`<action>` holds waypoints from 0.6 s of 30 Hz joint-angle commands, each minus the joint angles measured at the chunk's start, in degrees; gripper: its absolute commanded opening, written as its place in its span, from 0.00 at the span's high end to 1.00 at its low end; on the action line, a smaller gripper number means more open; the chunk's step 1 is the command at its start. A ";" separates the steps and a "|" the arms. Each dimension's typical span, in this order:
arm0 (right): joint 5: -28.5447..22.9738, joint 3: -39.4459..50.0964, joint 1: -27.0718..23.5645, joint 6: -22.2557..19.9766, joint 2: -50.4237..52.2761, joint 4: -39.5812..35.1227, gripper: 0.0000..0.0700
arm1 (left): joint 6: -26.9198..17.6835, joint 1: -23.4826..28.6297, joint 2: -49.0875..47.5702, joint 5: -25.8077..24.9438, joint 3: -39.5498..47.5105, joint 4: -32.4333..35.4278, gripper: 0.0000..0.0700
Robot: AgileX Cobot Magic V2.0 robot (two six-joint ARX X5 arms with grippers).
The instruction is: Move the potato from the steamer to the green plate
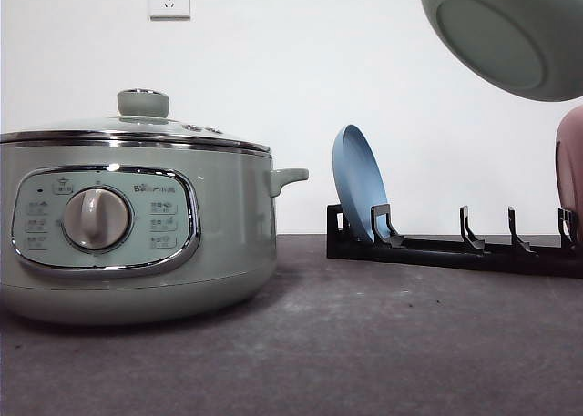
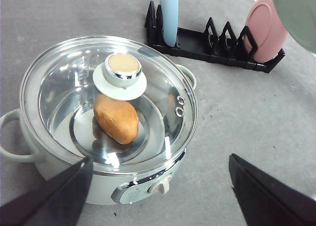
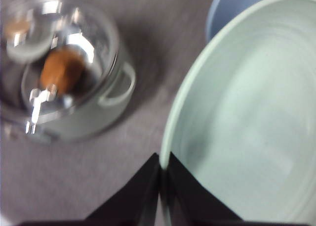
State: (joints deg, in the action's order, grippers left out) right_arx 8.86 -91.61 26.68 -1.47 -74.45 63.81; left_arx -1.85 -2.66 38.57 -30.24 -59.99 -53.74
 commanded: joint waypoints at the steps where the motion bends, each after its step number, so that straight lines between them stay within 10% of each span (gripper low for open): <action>1: -1.87 0.63 2.95 -1.73 -0.11 -0.24 0.99 | -0.07 -0.09 0.31 -0.28 -1.46 0.68 0.20; 18: -18.77 27.21 27.86 1.18 -0.57 -7.96 0.99 | -0.07 -0.09 0.31 -0.28 -1.46 0.68 0.20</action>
State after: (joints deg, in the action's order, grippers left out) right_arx -8.80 -63.96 53.54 -1.40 -74.08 56.75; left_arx -1.85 -2.66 38.57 -30.24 -59.99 -53.71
